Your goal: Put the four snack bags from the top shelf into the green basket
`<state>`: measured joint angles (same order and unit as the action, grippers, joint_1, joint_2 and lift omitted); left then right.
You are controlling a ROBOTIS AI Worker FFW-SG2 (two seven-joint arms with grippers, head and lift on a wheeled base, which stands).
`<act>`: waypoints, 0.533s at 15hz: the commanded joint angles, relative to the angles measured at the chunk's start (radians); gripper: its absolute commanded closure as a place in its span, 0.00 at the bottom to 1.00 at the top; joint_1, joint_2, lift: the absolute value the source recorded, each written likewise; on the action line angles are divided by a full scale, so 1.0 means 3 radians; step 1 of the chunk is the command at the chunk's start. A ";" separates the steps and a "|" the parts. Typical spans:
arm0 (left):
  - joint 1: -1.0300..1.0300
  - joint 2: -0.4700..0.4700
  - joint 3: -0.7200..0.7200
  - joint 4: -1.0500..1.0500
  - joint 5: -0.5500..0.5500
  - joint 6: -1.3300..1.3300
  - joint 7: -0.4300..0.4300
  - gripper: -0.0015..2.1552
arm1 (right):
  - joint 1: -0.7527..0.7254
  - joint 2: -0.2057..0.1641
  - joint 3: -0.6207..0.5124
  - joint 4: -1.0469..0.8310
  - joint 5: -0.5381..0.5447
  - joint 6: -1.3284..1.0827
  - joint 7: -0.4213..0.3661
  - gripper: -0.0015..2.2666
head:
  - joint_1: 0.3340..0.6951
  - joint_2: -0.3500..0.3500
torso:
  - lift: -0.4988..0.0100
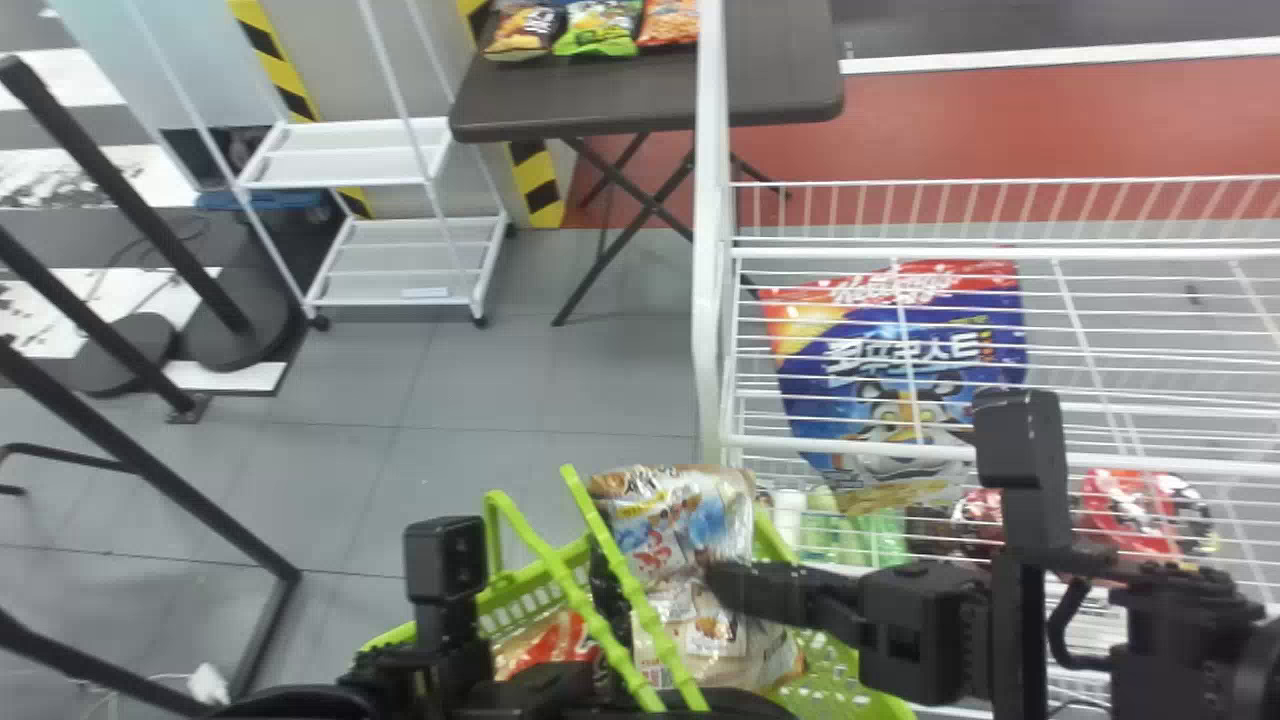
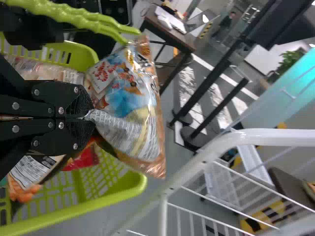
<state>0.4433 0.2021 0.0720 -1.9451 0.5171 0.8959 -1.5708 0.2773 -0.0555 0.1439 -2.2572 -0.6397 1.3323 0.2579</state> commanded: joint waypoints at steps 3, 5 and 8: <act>-0.0005 0.0011 -0.0005 -0.0010 0.0005 0.0008 -0.0033 1.00 | -0.0137 -0.0004 0.0313 0.0268 0.0194 0.0097 -0.0001 1.00 | 1.00 0.88 | 0.98; -0.0005 0.0011 -0.0005 -0.0010 0.0005 0.0008 -0.0033 1.00 | -0.0213 0.0001 0.0410 0.0340 0.0230 0.0271 -0.0006 1.00 | 1.00 0.92 | 0.98; -0.0026 0.0011 -0.0010 -0.0010 0.0010 0.0008 -0.0033 1.00 | -0.0331 -0.0025 0.0538 0.0468 0.0240 0.0445 0.0035 0.45 | 1.00 0.98 | 0.98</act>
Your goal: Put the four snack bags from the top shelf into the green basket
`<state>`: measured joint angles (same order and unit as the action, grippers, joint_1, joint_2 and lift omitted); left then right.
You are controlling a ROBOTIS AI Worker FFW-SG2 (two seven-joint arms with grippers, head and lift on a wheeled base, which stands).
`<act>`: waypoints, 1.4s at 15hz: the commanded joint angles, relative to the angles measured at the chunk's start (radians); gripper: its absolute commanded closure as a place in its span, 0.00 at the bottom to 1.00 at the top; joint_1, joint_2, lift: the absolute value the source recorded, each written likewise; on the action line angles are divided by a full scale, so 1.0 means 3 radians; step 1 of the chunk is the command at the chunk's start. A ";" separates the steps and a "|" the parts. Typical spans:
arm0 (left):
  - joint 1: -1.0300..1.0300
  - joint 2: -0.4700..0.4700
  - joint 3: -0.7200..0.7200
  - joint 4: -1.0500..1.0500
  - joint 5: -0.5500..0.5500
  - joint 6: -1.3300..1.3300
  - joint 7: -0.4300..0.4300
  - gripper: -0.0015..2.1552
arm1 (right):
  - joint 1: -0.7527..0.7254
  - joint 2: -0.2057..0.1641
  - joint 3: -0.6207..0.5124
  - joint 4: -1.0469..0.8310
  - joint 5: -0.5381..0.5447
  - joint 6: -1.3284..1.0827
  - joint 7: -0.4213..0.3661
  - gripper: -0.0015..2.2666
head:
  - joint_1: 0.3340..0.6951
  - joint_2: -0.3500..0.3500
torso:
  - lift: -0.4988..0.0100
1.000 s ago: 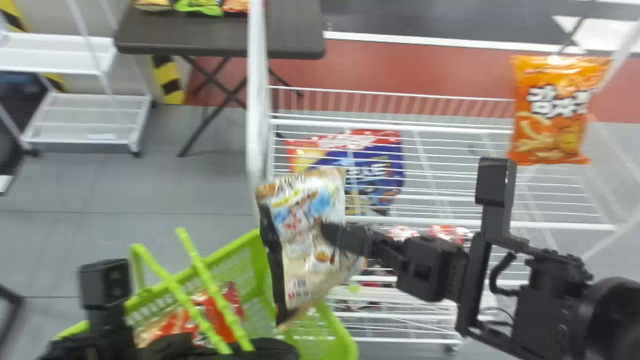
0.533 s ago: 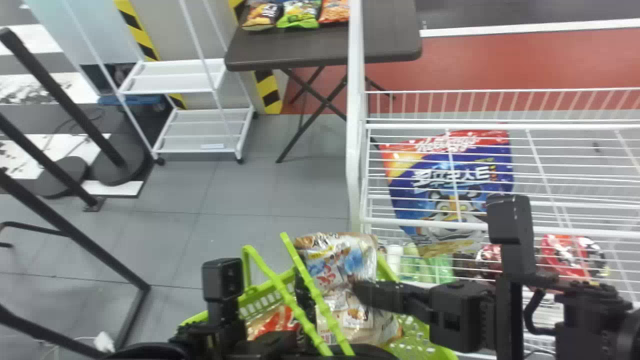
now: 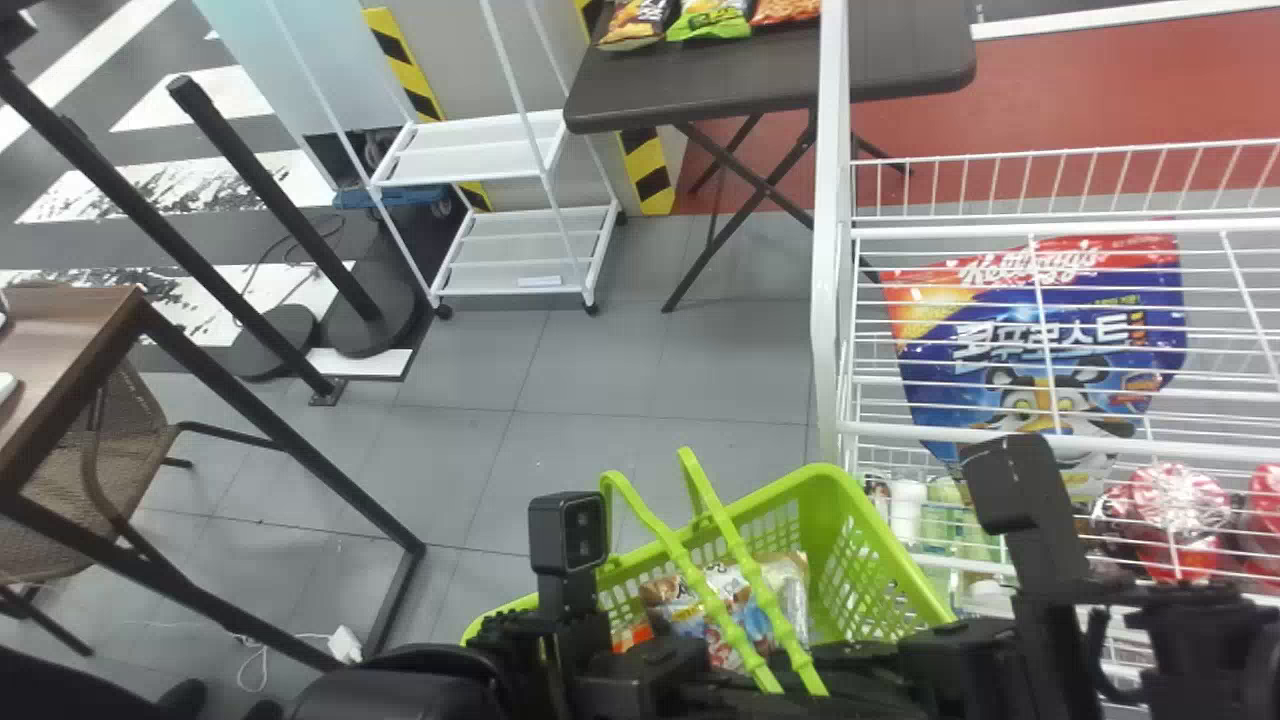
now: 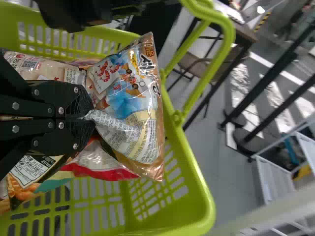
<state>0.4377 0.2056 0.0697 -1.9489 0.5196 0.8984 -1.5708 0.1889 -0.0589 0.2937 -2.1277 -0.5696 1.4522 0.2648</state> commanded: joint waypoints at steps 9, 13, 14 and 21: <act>-0.0032 0.0000 0.0003 0.0013 0.0001 0.0010 -0.0033 1.00 | -0.0047 -0.0023 -0.1506 -0.0532 -0.0535 0.0400 0.0140 0.01 | 1.00 0.77 | 0.98; -0.0012 0.0000 0.0003 0.0007 0.0001 -0.0001 -0.0033 1.00 | -0.0435 -0.0039 -0.2140 -0.0429 0.0150 0.0076 0.0089 0.02 | 1.00 0.43 | 0.98; -0.0007 0.0000 0.0003 0.0007 0.0001 -0.0001 -0.0033 1.00 | -0.0553 -0.0039 -0.2176 -0.0220 0.0518 -0.0272 0.0089 0.02 | 1.00 0.34 | 0.98; 0.0049 0.0010 0.0039 0.0007 0.0006 -0.0001 -0.0033 1.00 | -0.1422 -0.0167 -0.2431 0.1555 0.1873 -0.2133 0.0094 0.02 | 1.00 0.00 | 0.98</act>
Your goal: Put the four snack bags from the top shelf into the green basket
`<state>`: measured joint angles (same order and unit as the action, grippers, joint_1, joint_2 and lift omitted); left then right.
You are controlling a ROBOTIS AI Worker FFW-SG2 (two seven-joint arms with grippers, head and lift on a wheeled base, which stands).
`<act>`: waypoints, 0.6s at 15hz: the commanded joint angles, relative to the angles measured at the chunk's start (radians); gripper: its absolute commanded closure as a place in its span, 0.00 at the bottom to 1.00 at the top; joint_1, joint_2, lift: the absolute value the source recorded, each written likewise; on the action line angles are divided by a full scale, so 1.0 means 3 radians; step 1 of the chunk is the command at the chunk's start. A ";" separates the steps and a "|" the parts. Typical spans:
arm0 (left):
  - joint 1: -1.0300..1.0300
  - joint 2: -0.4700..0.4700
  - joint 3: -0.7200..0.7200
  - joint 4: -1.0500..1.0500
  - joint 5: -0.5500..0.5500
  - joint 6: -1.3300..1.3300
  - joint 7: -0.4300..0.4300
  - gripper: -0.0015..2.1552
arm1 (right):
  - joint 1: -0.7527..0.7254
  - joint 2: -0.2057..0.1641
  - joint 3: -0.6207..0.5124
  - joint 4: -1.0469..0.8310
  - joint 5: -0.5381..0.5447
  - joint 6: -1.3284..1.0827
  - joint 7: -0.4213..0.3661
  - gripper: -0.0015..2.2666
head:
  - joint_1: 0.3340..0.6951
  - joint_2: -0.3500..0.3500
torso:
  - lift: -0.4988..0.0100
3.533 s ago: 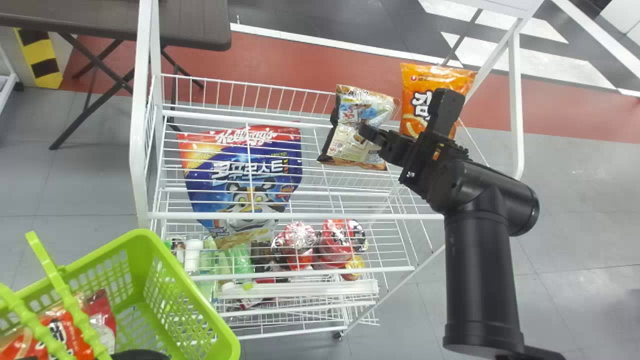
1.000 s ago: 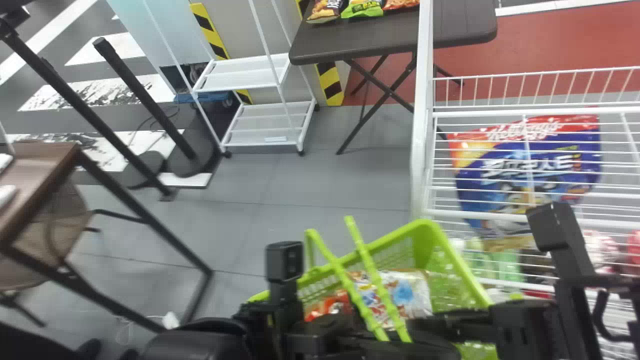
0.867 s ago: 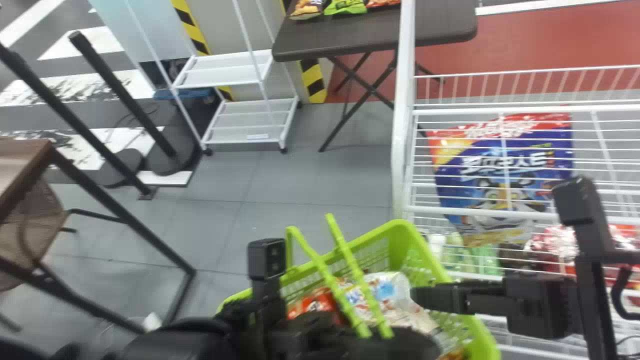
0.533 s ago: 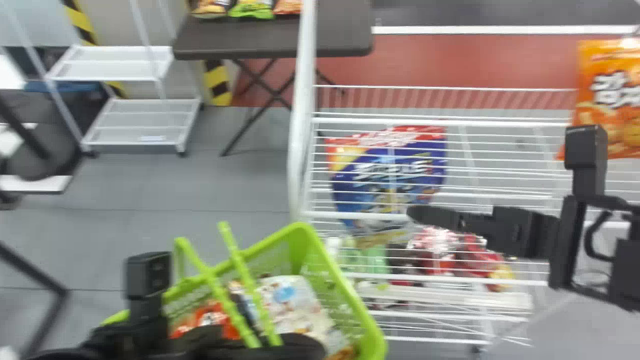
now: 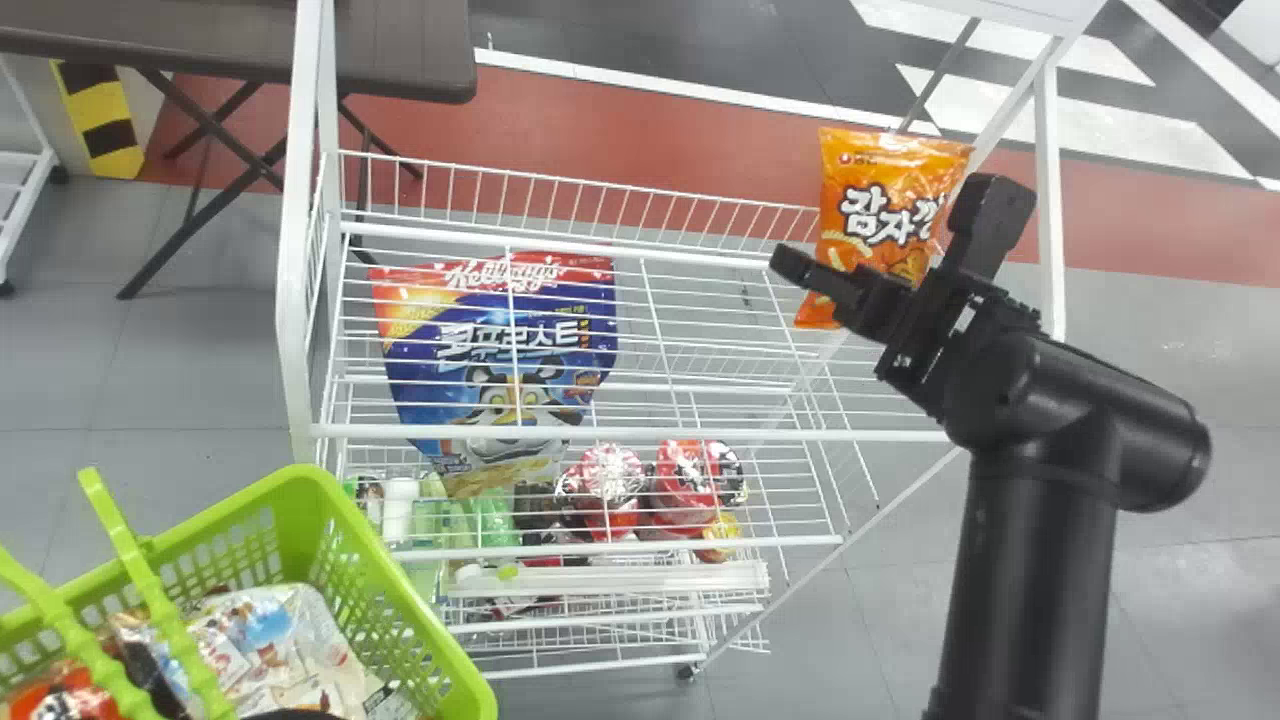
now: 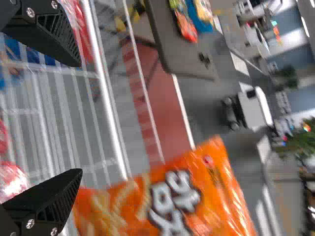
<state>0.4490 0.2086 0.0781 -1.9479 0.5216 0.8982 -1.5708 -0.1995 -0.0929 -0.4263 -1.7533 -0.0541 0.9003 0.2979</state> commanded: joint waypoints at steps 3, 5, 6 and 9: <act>0.0012 -0.0010 0.0011 0.0004 0.0005 -0.0010 -0.0033 1.00 | -0.0399 -0.0104 -0.0021 0.0864 0.0457 -0.0753 -0.0068 0.02 | 1.00 0.00 | 0.98; 0.0012 -0.0010 0.0011 0.0025 0.0005 -0.0010 -0.0033 1.00 | -0.0644 -0.0150 -0.0026 0.1324 0.0666 -0.0968 -0.0093 0.02 | 1.00 0.00 | 0.98; 0.0012 -0.0010 0.0016 0.0035 0.0010 -0.0020 -0.0033 1.00 | -0.0757 -0.0197 -0.0006 0.1565 0.0758 -0.1081 -0.0098 0.02 | 1.00 0.00 | 0.98; 0.0012 -0.0010 0.0021 0.0056 0.0010 -0.0041 -0.0033 1.00 | -0.1017 -0.0243 0.0025 0.2096 0.0993 -0.1203 -0.0093 0.13 | 1.00 0.00 | 0.98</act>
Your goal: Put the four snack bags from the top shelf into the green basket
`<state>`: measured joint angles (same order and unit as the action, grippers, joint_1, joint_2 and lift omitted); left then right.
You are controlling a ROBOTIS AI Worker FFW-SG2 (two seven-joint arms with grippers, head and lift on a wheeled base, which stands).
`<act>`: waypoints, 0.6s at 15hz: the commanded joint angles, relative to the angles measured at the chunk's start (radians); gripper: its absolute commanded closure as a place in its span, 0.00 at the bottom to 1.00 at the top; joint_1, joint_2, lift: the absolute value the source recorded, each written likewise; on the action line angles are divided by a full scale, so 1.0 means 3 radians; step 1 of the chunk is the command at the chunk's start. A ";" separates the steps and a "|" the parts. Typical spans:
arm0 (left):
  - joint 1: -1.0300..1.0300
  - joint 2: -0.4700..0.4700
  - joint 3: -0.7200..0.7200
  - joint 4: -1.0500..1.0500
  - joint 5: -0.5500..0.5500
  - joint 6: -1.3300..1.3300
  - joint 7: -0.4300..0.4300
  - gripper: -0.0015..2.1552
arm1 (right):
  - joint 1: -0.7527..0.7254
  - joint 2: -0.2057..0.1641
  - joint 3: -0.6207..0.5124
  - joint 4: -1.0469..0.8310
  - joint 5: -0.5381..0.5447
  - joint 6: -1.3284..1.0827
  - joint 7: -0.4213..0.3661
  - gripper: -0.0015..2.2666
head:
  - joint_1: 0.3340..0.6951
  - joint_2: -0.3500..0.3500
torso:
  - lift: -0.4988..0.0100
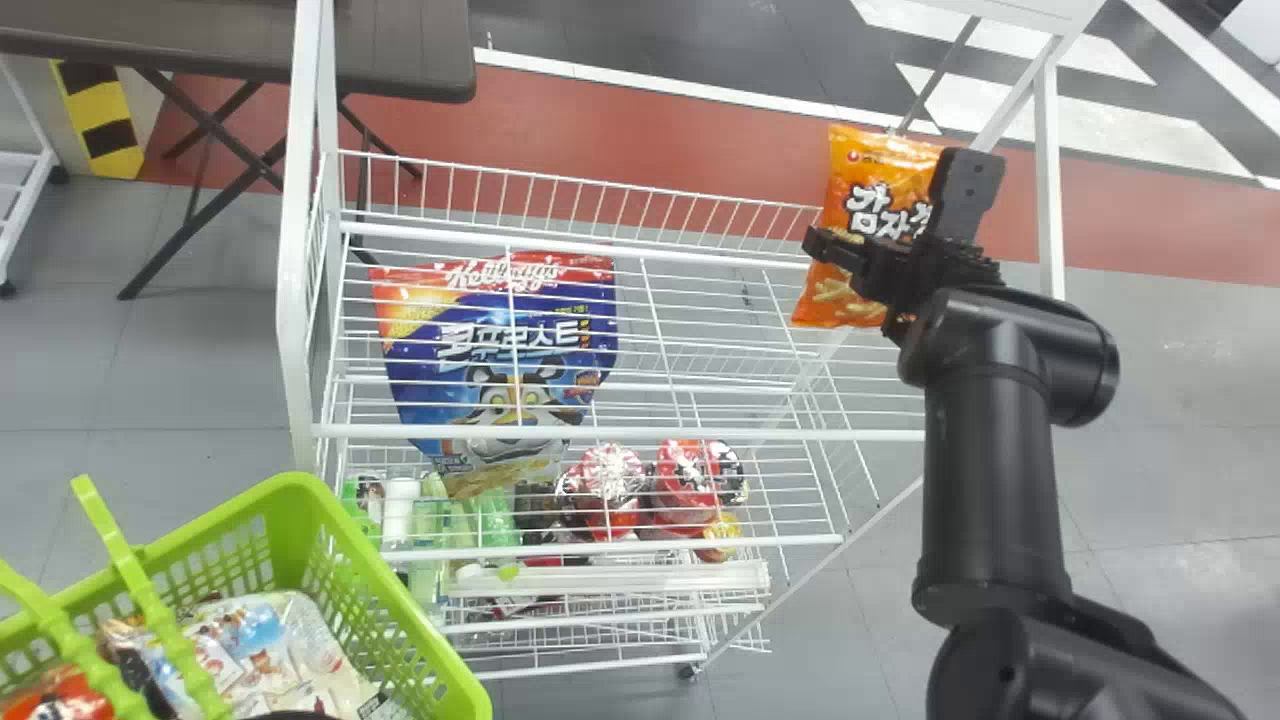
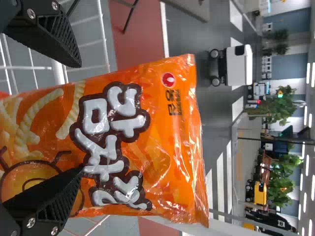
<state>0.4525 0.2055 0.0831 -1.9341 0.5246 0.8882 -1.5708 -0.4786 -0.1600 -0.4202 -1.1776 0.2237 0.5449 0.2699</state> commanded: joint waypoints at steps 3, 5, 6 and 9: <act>-0.0015 0.0000 0.0050 0.0050 0.0000 -0.0007 -0.0033 1.00 | 0.0010 0.0017 0.0005 0.0116 -0.0025 -0.0049 -0.0153 1.00 | 1.00 0.00 | 0.98; -0.0015 0.0000 0.0050 0.0055 0.0005 -0.0007 -0.0033 1.00 | 0.0159 0.0048 -0.0016 -0.0170 -0.0194 -0.0090 -0.0179 1.00 | 1.00 0.00 | 0.98; -0.0015 0.0000 0.0050 0.0060 0.0005 -0.0007 -0.0033 1.00 | 0.0220 0.0053 -0.0016 -0.0267 -0.0265 -0.0080 -0.0179 1.00 | 1.00 0.00 | 0.98; -0.0015 0.0000 0.0050 0.0060 0.0005 -0.0007 -0.0033 1.00 | 0.0445 0.0073 -0.0031 -0.0651 -0.0490 0.0022 -0.0179 1.00 | 1.00 0.00 | 0.98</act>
<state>0.4479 0.2055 0.0982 -1.9154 0.5262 0.8860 -1.5708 -0.3742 -0.1397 -0.4268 -1.3246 0.1062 0.5352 0.2163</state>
